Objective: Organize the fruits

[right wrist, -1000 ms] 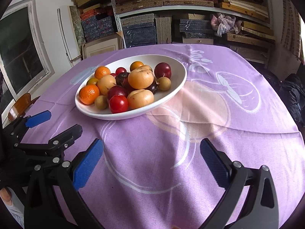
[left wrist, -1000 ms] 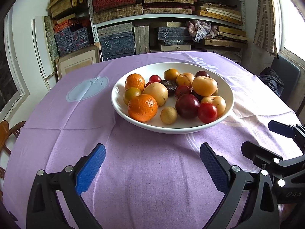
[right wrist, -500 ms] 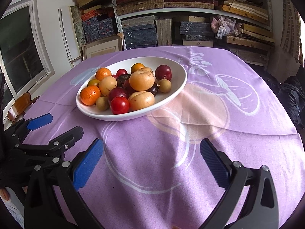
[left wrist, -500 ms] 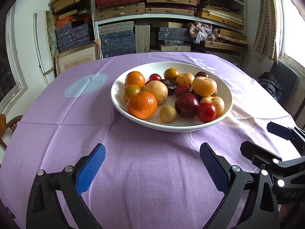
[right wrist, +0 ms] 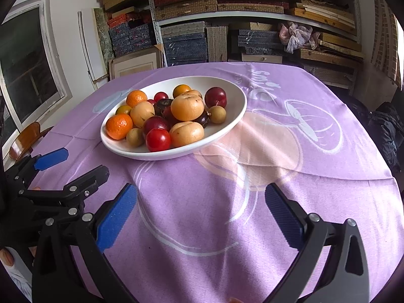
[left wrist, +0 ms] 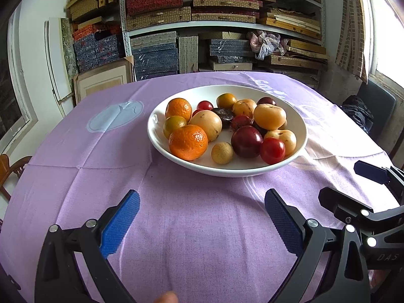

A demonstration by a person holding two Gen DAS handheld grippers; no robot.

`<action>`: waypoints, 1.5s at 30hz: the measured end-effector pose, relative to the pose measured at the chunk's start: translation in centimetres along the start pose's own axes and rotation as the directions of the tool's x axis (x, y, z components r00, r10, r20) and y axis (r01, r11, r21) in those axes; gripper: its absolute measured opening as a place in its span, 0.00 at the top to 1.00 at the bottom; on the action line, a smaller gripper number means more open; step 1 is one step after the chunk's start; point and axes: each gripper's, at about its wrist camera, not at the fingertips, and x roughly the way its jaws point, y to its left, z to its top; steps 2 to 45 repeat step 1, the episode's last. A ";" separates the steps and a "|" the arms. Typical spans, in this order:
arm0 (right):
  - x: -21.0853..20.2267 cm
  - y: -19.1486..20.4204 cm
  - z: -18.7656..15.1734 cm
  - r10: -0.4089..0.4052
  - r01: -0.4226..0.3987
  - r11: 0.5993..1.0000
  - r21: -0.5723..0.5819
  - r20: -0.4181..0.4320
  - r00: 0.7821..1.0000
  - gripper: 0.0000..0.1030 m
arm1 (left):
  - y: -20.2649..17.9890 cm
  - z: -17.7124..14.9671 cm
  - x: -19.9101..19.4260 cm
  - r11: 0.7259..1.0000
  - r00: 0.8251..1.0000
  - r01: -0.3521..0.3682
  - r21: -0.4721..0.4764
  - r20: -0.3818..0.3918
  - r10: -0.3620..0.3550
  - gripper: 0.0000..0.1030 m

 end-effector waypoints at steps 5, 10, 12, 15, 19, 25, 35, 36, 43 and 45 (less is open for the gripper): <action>0.0 0.0 0.0 -0.002 0.002 1.000 -0.002 0.001 1.000 0.04 | 0.0 0.0 0.0 1.000 1.000 0.000 0.000 -0.001 0.000 0.03; 0.0 0.0 0.0 -0.002 0.002 1.000 -0.002 0.001 1.000 0.04 | 0.0 0.0 0.0 1.000 1.000 0.000 0.000 -0.001 0.000 0.03; 0.0 0.0 0.0 -0.002 0.002 1.000 -0.002 0.001 1.000 0.04 | 0.0 0.0 0.0 1.000 1.000 0.000 0.000 -0.001 0.000 0.03; 0.0 0.0 0.0 -0.002 0.002 1.000 -0.002 0.001 1.000 0.04 | 0.0 0.0 0.0 1.000 1.000 0.000 0.000 -0.001 0.000 0.03; 0.0 0.0 0.0 -0.002 0.002 1.000 -0.002 0.001 1.000 0.04 | 0.0 0.0 0.0 1.000 1.000 0.000 0.000 -0.001 0.000 0.03; 0.0 0.0 0.0 -0.002 0.002 1.000 -0.002 0.001 1.000 0.04 | 0.0 0.0 0.0 1.000 1.000 0.000 0.000 -0.001 0.000 0.03; 0.0 0.0 0.0 -0.002 0.002 1.000 -0.002 0.001 1.000 0.04 | 0.0 0.0 0.0 1.000 1.000 0.000 0.000 -0.001 0.000 0.03; 0.0 0.0 0.0 -0.002 0.002 1.000 -0.002 0.001 1.000 0.04 | 0.0 0.0 0.0 1.000 1.000 0.000 0.000 -0.001 0.000 0.03; 0.0 0.0 0.0 -0.002 0.002 1.000 -0.002 0.001 1.000 0.04 | 0.0 0.0 0.0 1.000 1.000 0.000 0.000 -0.001 0.000 0.03; 0.0 0.0 0.0 -0.002 0.002 1.000 -0.002 0.001 1.000 0.04 | 0.0 0.0 0.0 1.000 1.000 0.000 0.000 -0.001 0.000 0.03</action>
